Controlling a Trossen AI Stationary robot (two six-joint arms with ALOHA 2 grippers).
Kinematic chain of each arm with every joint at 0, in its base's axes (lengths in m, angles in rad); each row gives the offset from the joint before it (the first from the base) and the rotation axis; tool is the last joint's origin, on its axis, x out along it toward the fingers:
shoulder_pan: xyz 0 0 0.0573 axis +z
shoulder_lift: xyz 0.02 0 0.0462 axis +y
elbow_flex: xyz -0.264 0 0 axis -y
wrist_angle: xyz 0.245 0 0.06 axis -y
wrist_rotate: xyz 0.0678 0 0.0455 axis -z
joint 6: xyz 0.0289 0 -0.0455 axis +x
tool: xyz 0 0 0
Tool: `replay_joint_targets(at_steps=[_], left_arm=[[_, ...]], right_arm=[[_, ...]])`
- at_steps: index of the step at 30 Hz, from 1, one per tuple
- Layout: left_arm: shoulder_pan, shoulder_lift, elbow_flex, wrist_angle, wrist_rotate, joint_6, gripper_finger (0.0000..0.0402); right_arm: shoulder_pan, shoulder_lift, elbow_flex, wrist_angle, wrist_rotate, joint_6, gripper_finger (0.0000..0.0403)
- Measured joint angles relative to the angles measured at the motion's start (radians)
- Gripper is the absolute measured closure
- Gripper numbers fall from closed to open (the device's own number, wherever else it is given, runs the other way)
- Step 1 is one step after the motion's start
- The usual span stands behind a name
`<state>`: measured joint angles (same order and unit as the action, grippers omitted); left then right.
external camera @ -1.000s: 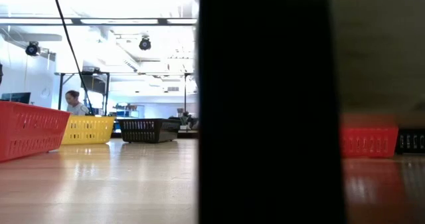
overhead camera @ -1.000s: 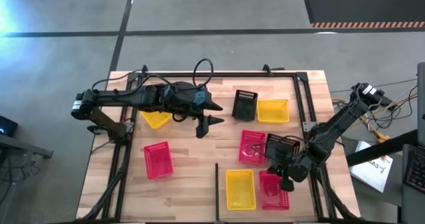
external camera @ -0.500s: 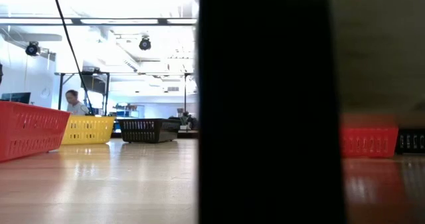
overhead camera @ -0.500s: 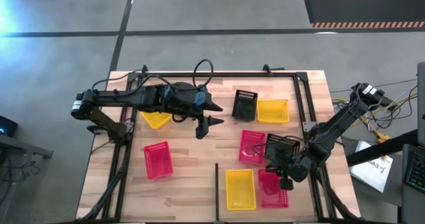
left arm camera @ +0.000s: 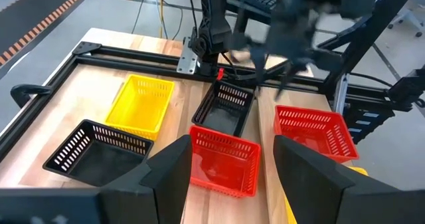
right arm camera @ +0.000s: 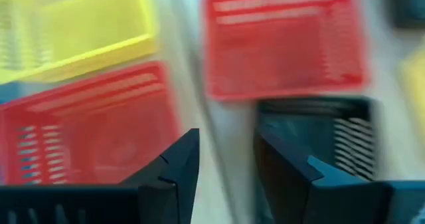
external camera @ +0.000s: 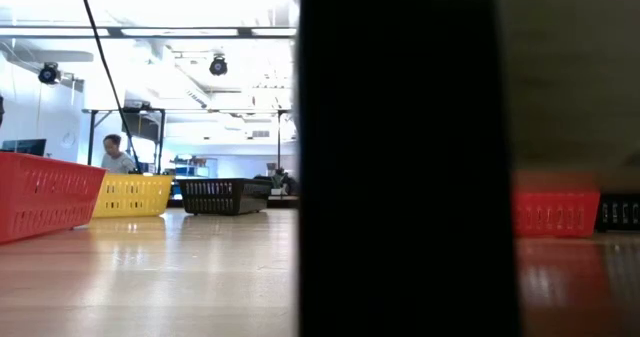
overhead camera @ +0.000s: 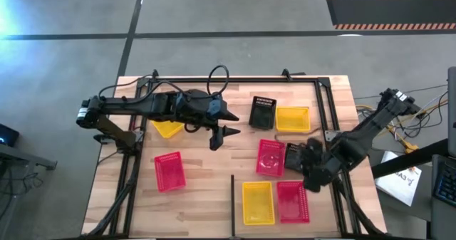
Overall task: Stack baskets on shelf by color
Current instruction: Put the top right black bin on the shelf
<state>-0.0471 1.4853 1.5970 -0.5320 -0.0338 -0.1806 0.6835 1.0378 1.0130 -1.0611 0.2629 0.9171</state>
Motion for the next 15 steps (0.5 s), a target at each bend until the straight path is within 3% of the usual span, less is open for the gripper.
replay_joint_targets(at_steps=[4, 9, 15], left_arm=[[-0.001, 0.000, 0.000, 0.000, 0.000, 0.000, 0.0205], [-0.001, 0.000, 0.000, -0.003, 0.000, -0.045, 0.0205], [-0.007, -0.017, 0.000, -0.086, 0.000, -0.134, 0.0205]], right_arm=[[-0.133, 0.000, 0.104, -0.158, 0.000, 0.035, 0.0274], [-0.369, 0.002, 0.155, -0.163, -0.001, -0.003, 0.0275], [-0.707, 0.054, 0.192, -0.118, -0.034, -0.276, 0.0275]])
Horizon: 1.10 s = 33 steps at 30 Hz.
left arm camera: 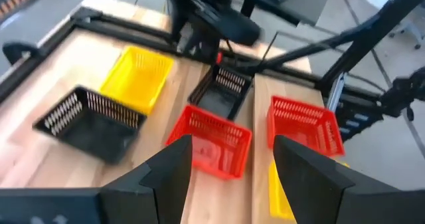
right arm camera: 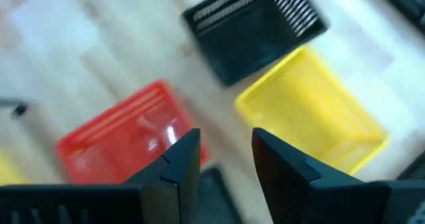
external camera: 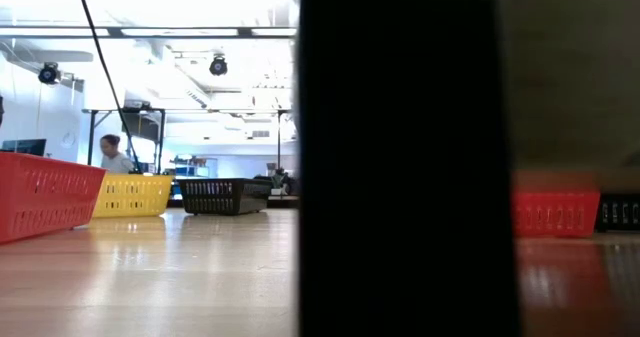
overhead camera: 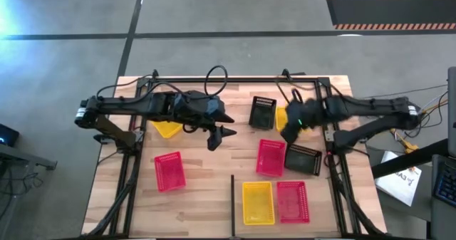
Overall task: Stack baskets on shelf by color
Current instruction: Put the top right black bin on the shelf
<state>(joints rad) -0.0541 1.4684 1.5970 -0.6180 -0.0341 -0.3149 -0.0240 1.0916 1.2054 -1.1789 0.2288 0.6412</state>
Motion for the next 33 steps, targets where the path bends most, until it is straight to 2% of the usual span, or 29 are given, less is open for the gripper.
replay_joint_targets(at_steps=[5, 10, 14, 19, 27, 33], left_arm=[[-0.020, -0.001, -0.014, -0.116, -0.015, -0.054, 0.0205], [-0.045, -0.002, -0.122, -0.124, -0.040, -0.130, 0.0205], [-0.047, -0.003, -0.222, -0.039, -0.045, -0.192, 0.0205], [-0.046, -0.003, -0.334, 0.173, -0.047, -0.270, 0.0205], [-0.045, -0.003, -0.406, 0.404, -0.047, -0.309, 0.0205], [-0.043, -0.003, -0.407, 0.440, -0.072, -0.310, 0.0205]], right_arm=[[-0.259, 0.096, 0.004, 0.134, -0.149, -0.251, 0.0274], [-0.446, 0.226, 0.010, 0.229, -0.259, -0.425, 0.0247], [-0.529, 0.341, 0.012, 0.312, -0.315, -0.577, 0.0214], [-0.600, 0.480, 0.012, 0.394, -0.308, -0.735, 0.0199], [-0.670, 0.632, 0.012, 0.467, -0.309, -0.822, 0.0234], [-0.670, 0.646, 0.012, 0.477, -0.319, -0.913, 0.0310]])
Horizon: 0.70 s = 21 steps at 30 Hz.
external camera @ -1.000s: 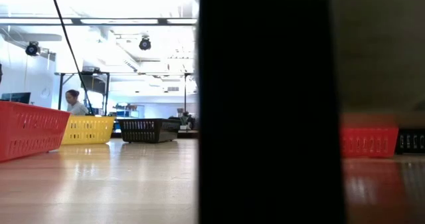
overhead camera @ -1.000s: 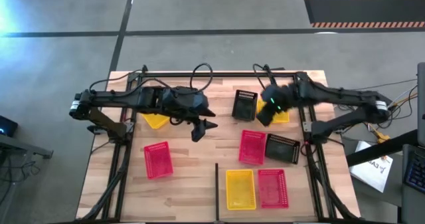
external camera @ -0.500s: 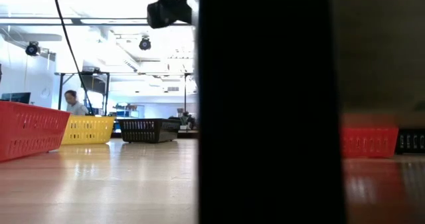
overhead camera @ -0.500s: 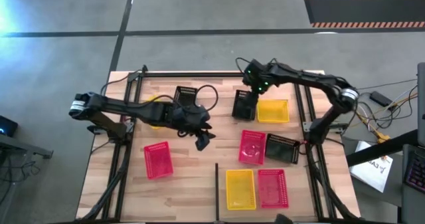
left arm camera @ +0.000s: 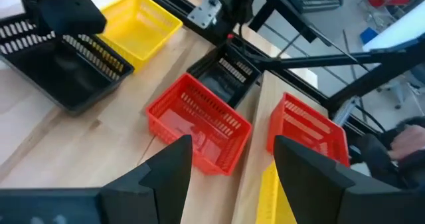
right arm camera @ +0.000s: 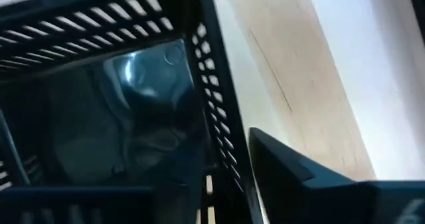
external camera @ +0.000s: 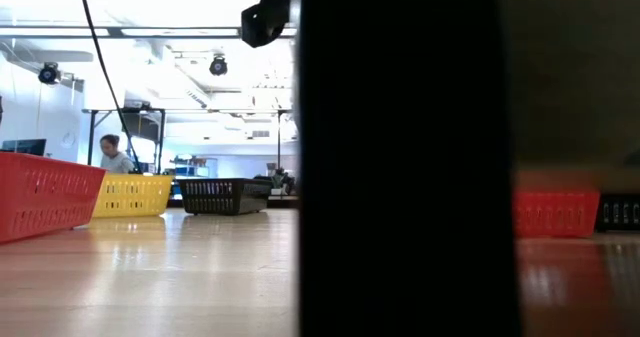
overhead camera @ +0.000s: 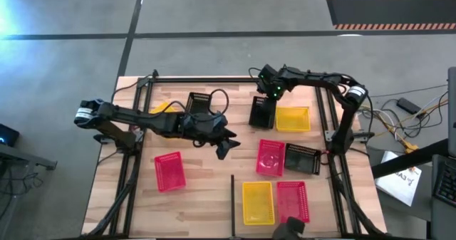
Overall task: Stack baskets on shelf by color
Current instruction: Put the top right black bin on the shelf
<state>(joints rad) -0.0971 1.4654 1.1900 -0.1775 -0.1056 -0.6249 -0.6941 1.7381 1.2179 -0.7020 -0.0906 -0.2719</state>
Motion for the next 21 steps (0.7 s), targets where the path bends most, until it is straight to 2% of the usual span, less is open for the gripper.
replay_joint_targets(at_steps=[4, 8, 12, 16, 21], left_arm=[[0.005, 0.000, -0.004, -0.003, -0.018, 0.000, 0.0205], [0.013, -0.002, -0.004, -0.006, -0.021, 0.000, 0.0205], [0.025, -0.017, -0.004, -0.008, -0.027, 0.002, 0.0205], [0.037, -0.045, -0.004, -0.042, -0.026, 0.076, 0.0205], [0.054, -0.106, -0.005, -0.081, -0.024, 0.171, 0.0205]], right_arm=[[0.000, -0.016, 0.000, 0.001, -0.018, -0.030, 0.0378], [0.000, -0.068, 0.000, 0.000, -0.022, -0.054, 0.0392], [0.000, -0.182, 0.024, -0.050, -0.012, -0.088, 0.0394], [0.008, -0.307, 0.104, -0.234, -0.010, -0.159, 0.0394], [0.065, -0.413, 0.228, -0.587, -0.018, -0.258, 0.0394]])
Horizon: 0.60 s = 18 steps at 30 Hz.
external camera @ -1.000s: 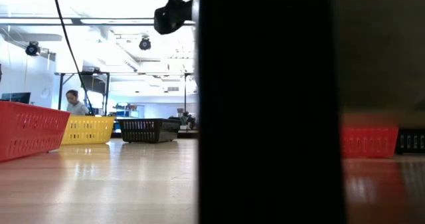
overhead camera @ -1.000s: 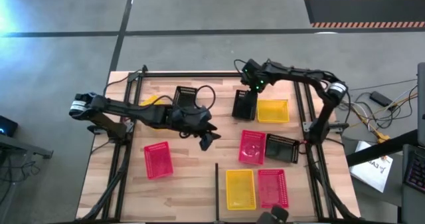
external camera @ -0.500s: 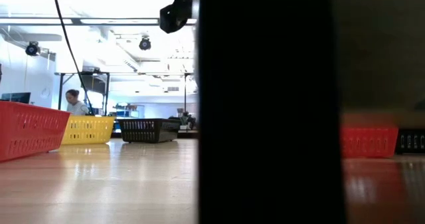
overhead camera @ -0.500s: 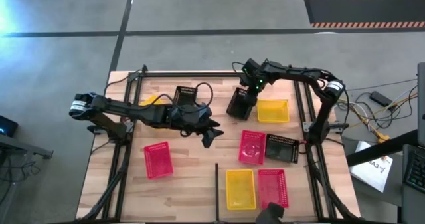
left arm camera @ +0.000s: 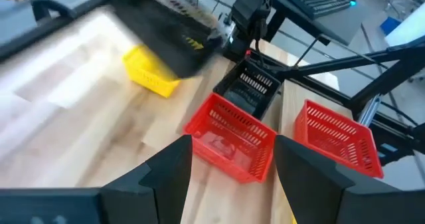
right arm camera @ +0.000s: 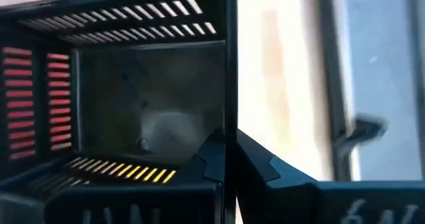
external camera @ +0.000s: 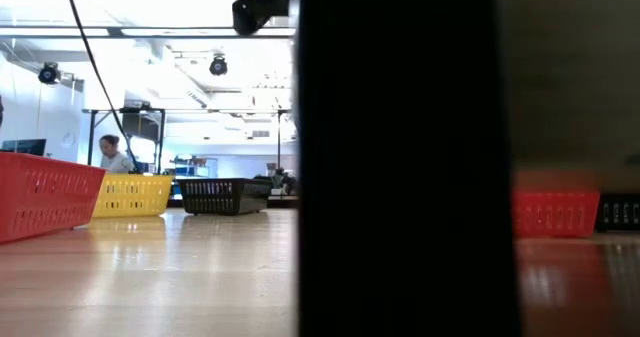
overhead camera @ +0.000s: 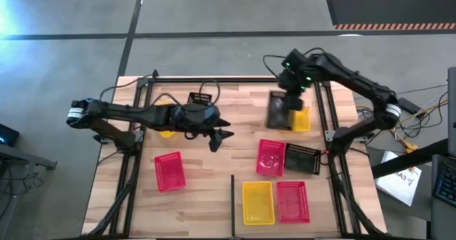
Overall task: Stack baskets on shelf by color
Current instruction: Put the top right black bin on the shelf
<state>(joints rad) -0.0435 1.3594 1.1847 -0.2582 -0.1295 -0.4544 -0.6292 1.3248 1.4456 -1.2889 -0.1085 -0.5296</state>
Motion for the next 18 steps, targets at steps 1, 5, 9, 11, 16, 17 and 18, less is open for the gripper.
replay_joint_targets(at_steps=[1, 5, 9, 11, 16, 17, 18], left_arm=[[0.003, -0.013, 0.000, -0.003, 0.000, 0.019, 0.0205], [0.009, -0.054, -0.008, -0.016, 0.000, 0.093, 0.0205], [0.016, -0.087, -0.014, -0.019, 0.002, 0.151, 0.0205], [0.018, -0.095, -0.014, -0.021, 0.002, 0.174, 0.0205], [0.018, -0.103, -0.013, -0.022, 0.018, 0.208, 0.0205], [0.018, -0.103, -0.013, -0.022, 0.027, 0.208, 0.0205], [0.017, -0.103, -0.013, -0.022, 0.039, 0.208, 0.0205]], right_arm=[[0.019, -0.015, 0.014, -0.073, -0.004, 0.000, 0.0394], [0.160, -0.076, 0.016, -0.263, -0.069, 0.121, 0.0394], [0.400, -0.141, -0.032, -0.239, -0.131, 0.330, 0.0394], [0.524, -0.161, -0.055, -0.206, -0.135, 0.452, 0.0394], [0.803, -0.169, -0.094, -0.203, -0.128, 0.719, 0.0394], [0.846, -0.165, -0.096, -0.204, -0.128, 0.760, 0.0394], [0.884, -0.164, -0.099, -0.204, -0.128, 0.801, 0.0394]])
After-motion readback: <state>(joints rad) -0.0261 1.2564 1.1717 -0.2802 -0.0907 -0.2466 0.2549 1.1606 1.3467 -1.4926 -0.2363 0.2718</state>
